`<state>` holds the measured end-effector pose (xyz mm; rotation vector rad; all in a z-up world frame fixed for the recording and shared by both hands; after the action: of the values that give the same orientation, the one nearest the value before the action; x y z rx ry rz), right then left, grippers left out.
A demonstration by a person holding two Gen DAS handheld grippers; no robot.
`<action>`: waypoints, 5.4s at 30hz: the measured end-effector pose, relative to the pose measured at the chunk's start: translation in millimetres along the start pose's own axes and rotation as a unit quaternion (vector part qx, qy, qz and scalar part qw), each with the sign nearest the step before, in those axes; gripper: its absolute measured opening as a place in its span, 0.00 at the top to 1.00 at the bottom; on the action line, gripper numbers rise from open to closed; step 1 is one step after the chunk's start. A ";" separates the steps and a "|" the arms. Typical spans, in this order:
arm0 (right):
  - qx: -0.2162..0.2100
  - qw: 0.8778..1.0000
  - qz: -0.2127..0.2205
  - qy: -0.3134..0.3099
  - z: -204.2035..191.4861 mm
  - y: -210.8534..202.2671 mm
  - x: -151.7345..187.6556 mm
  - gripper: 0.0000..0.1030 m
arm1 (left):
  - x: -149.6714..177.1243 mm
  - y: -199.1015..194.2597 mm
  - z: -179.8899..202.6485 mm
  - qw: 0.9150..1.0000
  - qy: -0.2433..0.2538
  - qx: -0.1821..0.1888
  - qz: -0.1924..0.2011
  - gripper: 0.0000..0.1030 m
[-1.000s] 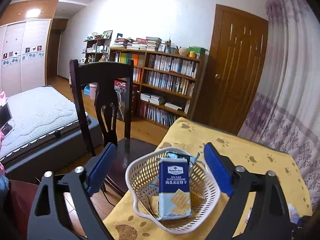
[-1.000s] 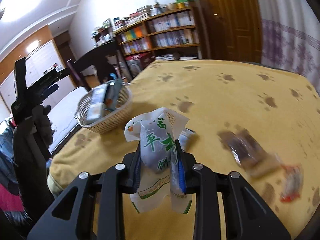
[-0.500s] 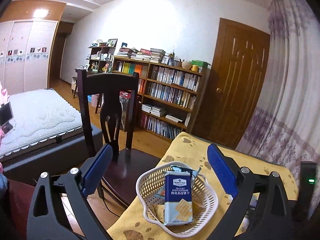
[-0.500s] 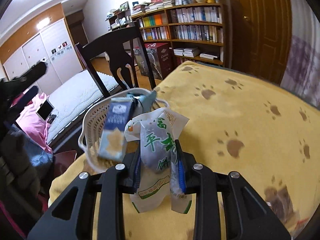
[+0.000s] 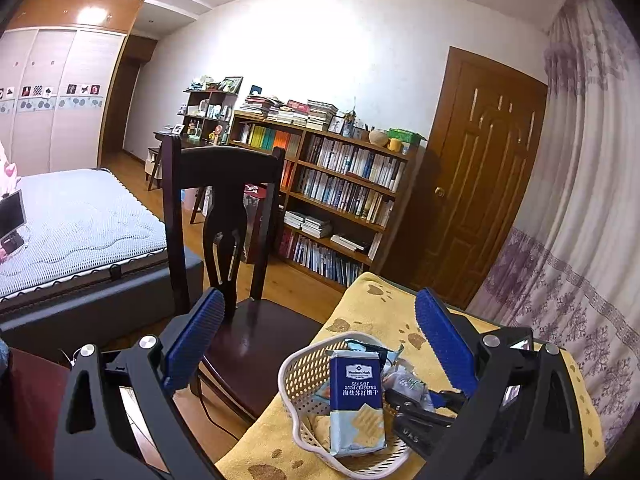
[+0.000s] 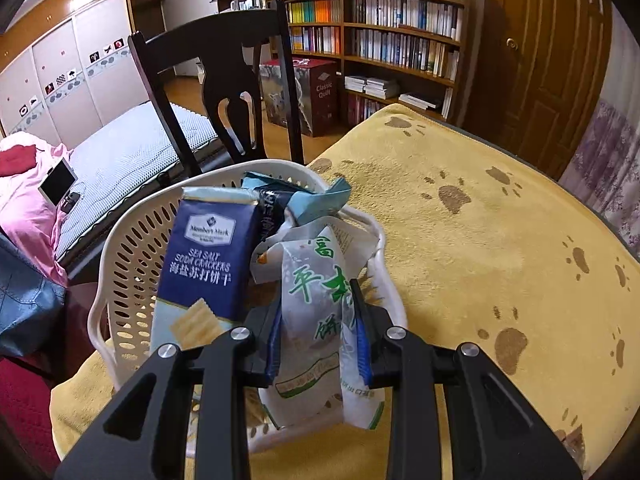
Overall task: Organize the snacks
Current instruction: 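Carry the white bag into the basket with the right tool and release, then move the open right tool back toward the remaining snacks on the table, then grasp the clear red-edged snack packet with the right tool, then grasp the small silver wrapped snack with the left tool while right tool holds the red-edged packet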
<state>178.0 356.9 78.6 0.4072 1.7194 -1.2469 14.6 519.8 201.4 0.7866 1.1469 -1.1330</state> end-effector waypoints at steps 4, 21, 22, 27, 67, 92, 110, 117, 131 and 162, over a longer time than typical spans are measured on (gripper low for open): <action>-0.005 1.000 0.003 -0.010 -9.3 1.4 0.9 0.72 | 0.9 2.1 -0.2 1.000 -0.008 -0.002 -0.004 0.05; -0.021 0.999 0.027 0.016 -7.8 -8.1 1.6 0.49 | 1.2 -0.1 3.8 1.000 -0.006 0.011 -0.003 0.05; -0.019 0.999 0.031 0.019 -6.6 -11.9 1.1 0.49 | 1.2 -0.9 4.7 1.000 -0.006 0.013 -0.003 0.05; -0.014 0.998 0.053 0.037 2.5 -33.1 -1.5 0.49 | 1.6 -5.3 10.3 1.000 0.000 0.023 0.002 0.05; 0.103 0.927 0.116 0.341 249.3 -250.9 155.8 0.48 | 32.6 -23.9 96.7 0.991 0.076 0.109 -0.020 0.05; 0.218 0.912 0.072 0.340 300.6 -263.6 231.8 0.34 | 58.7 -30.4 143.2 0.978 0.135 0.153 -0.043 0.05; 0.245 0.939 0.005 0.242 296.4 -220.0 223.4 0.34 | 85.9 -23.9 162.7 0.968 0.161 0.178 -0.076 0.05; 0.265 0.940 0.001 0.217 291.6 -216.1 225.5 0.45 | 118.1 -15.1 175.6 0.958 0.172 0.195 -0.121 0.05; 0.265 0.931 0.032 0.250 299.8 -232.6 236.3 0.61 | 180.0 -9.4 205.5 0.931 0.216 0.228 -0.186 0.05; 0.259 0.931 0.053 0.251 294.8 -234.6 241.5 0.60 | 251.7 27.9 229.8 0.905 0.196 0.241 -0.290 0.80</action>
<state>34.3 -59.1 -2.6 1.2061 1.7212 -1.6073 110.4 247.1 18.6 1.1277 1.5194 -1.8624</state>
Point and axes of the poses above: each gripper's, at about its wrist camera, not at the fingertips, and y roughly the way its jaws point, z to its right, x to its underside, the point moved 1 cm from there along y, roughly the way its jaws point, and after that the axes turned 15 degrees about z, right-handed, at the moved point
